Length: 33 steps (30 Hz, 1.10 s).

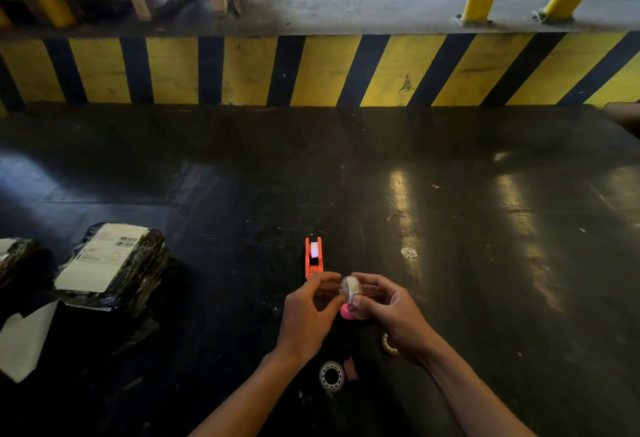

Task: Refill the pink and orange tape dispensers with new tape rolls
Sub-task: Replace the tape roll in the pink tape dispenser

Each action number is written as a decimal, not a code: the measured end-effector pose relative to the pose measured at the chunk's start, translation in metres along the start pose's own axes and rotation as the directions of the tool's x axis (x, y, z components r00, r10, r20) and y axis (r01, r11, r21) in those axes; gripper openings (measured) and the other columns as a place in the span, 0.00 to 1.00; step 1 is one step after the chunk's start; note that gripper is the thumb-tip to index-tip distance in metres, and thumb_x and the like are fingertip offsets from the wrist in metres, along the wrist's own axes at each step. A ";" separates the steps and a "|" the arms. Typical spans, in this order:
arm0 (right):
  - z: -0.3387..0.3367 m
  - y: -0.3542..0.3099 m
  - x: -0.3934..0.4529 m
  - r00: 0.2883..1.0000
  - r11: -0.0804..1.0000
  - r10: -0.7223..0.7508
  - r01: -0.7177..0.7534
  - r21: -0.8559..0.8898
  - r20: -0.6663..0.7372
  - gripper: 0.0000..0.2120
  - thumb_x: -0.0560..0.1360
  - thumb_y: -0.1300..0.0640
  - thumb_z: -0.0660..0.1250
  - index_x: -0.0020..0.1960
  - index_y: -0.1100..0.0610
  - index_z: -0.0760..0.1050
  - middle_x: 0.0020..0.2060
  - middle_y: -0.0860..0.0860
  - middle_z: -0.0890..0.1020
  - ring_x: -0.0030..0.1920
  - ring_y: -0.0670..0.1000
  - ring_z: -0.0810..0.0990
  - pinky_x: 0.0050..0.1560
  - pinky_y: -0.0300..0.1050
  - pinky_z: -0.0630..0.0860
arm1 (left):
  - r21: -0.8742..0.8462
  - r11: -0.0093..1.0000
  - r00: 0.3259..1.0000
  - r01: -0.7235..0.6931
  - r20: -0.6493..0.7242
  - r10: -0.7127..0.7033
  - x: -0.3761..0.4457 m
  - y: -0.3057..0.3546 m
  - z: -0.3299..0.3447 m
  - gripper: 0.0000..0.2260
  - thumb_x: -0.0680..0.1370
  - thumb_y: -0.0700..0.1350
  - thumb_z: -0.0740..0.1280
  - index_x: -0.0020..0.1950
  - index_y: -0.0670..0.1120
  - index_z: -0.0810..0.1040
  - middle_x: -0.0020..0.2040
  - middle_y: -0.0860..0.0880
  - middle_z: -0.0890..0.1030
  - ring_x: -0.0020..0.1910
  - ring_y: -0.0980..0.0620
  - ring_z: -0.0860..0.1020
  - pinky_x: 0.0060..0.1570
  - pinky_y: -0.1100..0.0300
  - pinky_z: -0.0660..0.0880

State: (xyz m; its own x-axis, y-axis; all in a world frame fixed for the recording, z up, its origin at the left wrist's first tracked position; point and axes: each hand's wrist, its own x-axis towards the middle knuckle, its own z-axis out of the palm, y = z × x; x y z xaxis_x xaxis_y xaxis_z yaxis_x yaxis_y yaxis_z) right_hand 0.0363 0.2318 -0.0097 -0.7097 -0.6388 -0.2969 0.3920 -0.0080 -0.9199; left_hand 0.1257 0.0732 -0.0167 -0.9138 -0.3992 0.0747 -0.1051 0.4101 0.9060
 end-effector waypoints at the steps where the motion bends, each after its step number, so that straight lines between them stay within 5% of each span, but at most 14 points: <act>1: 0.000 0.000 0.000 1.000 1.000 0.001 -0.001 0.001 0.004 0.18 0.74 0.67 0.72 0.62 0.56 0.79 0.57 0.59 0.84 0.57 0.59 0.84 0.57 0.55 0.82 | 0.015 1.000 1.000 -0.003 -0.013 0.003 0.000 0.001 0.000 0.14 0.76 0.41 0.74 0.61 0.50 0.81 0.53 0.58 0.83 0.53 0.65 0.82 0.54 0.67 0.79; 4: -0.001 -0.001 0.000 1.000 1.000 0.002 -0.002 -0.008 0.020 0.18 0.75 0.65 0.71 0.64 0.55 0.79 0.56 0.57 0.85 0.58 0.57 0.84 0.56 0.51 0.82 | 0.047 0.999 0.999 -0.016 -0.032 0.018 0.001 0.001 0.001 0.11 0.76 0.42 0.74 0.58 0.49 0.82 0.53 0.56 0.83 0.53 0.62 0.82 0.54 0.66 0.79; 10: -0.010 -0.001 0.001 0.996 0.999 0.035 -0.037 0.017 0.083 0.19 0.76 0.65 0.70 0.67 0.58 0.77 0.59 0.61 0.84 0.62 0.63 0.81 0.65 0.60 0.76 | -0.043 0.999 0.999 0.012 0.038 -0.010 0.004 0.000 -0.003 0.08 0.77 0.43 0.73 0.55 0.51 0.82 0.53 0.56 0.83 0.53 0.62 0.81 0.54 0.66 0.78; 16: -0.019 -0.004 0.003 0.981 0.997 0.068 -0.071 0.011 0.182 0.19 0.75 0.62 0.72 0.66 0.57 0.78 0.61 0.63 0.82 0.64 0.68 0.78 0.64 0.59 0.77 | -0.437 0.828 0.927 0.352 0.289 -0.241 0.009 -0.006 -0.015 0.13 0.76 0.42 0.74 0.59 0.49 0.80 0.58 0.49 0.85 0.57 0.52 0.84 0.54 0.56 0.82; 21: -0.015 0.005 0.008 0.996 0.999 0.020 -0.024 0.040 0.088 0.17 0.74 0.62 0.74 0.62 0.63 0.79 0.57 0.68 0.82 0.61 0.72 0.78 0.66 0.74 0.68 | -0.430 0.820 0.917 0.378 0.295 -0.268 0.012 -0.003 -0.017 0.15 0.74 0.42 0.75 0.61 0.51 0.83 0.56 0.52 0.86 0.57 0.54 0.83 0.51 0.60 0.81; 33: -0.014 0.003 0.006 0.992 0.997 0.049 -0.055 0.046 0.119 0.18 0.73 0.64 0.72 0.62 0.66 0.78 0.58 0.68 0.81 0.62 0.71 0.78 0.68 0.72 0.67 | -0.396 0.857 0.939 0.330 0.233 -0.254 0.007 -0.004 -0.015 0.11 0.73 0.42 0.76 0.55 0.47 0.85 0.53 0.50 0.87 0.56 0.53 0.84 0.52 0.59 0.80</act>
State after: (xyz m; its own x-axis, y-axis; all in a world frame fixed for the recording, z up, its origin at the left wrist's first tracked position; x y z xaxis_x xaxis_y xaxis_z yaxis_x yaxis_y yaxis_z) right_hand 0.0248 0.2384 -0.0175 -0.6150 -0.7253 -0.3095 0.4573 -0.0082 -0.8893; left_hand 0.1258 0.0565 -0.0132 -0.9226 -0.2876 -0.2571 -0.2365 -0.1048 0.9660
